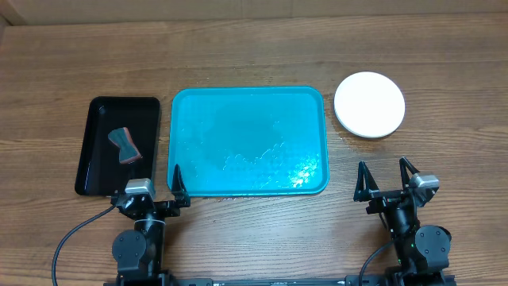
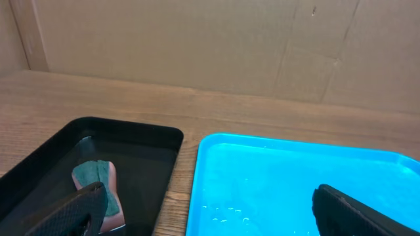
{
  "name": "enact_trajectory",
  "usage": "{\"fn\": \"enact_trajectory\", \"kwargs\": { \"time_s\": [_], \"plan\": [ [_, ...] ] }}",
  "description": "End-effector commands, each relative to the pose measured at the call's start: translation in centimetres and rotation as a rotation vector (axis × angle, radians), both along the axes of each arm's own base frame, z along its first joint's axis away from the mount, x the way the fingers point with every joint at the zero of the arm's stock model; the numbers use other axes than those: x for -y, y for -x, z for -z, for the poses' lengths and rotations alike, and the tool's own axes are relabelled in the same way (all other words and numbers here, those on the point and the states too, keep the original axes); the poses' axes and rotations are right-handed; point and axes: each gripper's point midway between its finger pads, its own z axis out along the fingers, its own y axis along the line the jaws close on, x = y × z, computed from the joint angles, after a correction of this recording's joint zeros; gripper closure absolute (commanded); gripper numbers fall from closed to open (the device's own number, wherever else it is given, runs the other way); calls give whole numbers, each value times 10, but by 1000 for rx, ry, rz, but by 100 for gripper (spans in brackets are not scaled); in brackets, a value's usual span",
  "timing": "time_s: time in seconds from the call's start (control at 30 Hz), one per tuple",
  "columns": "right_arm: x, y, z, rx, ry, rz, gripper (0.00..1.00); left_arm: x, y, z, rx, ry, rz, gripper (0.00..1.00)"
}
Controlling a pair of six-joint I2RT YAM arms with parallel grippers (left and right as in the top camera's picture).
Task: Clean dirty plates on tray and stack at the side
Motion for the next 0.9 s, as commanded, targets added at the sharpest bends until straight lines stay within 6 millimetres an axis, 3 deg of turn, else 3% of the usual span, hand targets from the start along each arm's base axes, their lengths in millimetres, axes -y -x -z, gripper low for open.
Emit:
{"fn": "enact_trajectory", "kwargs": {
  "time_s": [0.0,0.87],
  "plan": [
    [3,-1,2,4,3,15,0,1,0,1,0,-33,6,0],
    [3,-1,2,4,3,15,0,1,0,3,-8,-33,6,0]
  ]
}}
